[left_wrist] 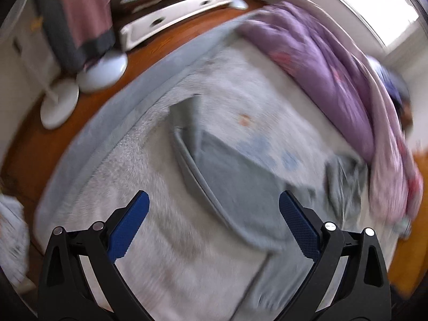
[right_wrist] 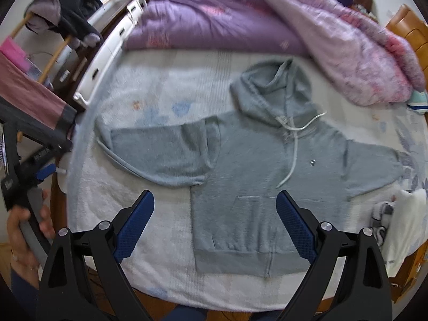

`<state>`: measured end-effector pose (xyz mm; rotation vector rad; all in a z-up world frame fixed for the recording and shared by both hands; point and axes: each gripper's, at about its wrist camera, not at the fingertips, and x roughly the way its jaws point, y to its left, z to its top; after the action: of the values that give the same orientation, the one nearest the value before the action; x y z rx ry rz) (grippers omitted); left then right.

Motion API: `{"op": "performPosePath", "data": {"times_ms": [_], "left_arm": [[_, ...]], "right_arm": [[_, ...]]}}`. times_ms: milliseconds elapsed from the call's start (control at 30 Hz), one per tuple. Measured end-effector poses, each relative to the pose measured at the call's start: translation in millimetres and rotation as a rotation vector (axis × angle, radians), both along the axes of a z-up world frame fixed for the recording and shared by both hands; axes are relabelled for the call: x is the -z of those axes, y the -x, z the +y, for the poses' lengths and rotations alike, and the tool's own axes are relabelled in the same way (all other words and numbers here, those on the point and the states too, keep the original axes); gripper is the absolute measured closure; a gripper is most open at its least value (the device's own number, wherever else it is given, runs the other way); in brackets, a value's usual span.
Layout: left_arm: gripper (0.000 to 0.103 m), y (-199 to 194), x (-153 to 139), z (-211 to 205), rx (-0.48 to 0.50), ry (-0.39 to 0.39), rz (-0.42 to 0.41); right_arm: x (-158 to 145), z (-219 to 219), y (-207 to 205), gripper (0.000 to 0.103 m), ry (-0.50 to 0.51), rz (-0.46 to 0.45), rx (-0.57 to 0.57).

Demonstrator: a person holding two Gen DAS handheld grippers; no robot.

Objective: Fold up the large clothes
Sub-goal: 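Move both tools down toward the grey hoodie's sleeve cuffs, then grasp a sleeve cuff with the left tool and fold it across the hoodie body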

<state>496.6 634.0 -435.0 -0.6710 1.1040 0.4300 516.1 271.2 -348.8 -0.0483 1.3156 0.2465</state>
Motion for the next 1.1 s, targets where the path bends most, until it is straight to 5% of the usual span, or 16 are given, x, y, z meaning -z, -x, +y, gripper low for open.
{"op": "performPosePath", "data": {"times_ms": [167,300,433,533,567,600,667,767,833,900,1100], "left_arm": [[0.007,-19,64,45,-0.158,0.056,0.016],[0.031,-36,111,64,-0.199,0.133,0.007],[0.048,-52,137,75,-0.202,0.129,0.004],[0.071,-63,148,79,-0.177,0.152,-0.006],[0.09,-64,150,80,-0.167,0.151,-0.003],[0.09,-63,152,81,-0.169,0.145,-0.003],[0.093,-53,147,85,-0.208,0.138,-0.023],[0.093,-21,120,90,-0.264,0.092,-0.079],[0.093,4,101,90,-0.271,0.07,-0.114],[0.093,28,84,82,-0.266,0.035,-0.122],[0.093,60,48,45,-0.24,-0.08,-0.147]], "right_arm": [[71,27,-34,0.014,0.01,0.051,-0.053],[115,40,-59,0.014,-0.008,0.084,-0.056],[143,45,-77,0.014,-0.032,0.096,-0.06],[164,48,-86,0.014,-0.062,0.117,-0.069],[170,49,-88,0.014,-0.07,0.128,-0.068],[176,50,-89,0.014,-0.081,0.141,-0.065],[190,51,-91,0.018,-0.095,0.171,-0.064],[206,53,-90,0.038,-0.122,0.217,-0.066],[216,56,-87,0.063,-0.138,0.236,-0.076],[231,58,-84,0.075,-0.146,0.26,-0.083],[276,57,-73,0.083,-0.153,0.345,-0.094]]}}
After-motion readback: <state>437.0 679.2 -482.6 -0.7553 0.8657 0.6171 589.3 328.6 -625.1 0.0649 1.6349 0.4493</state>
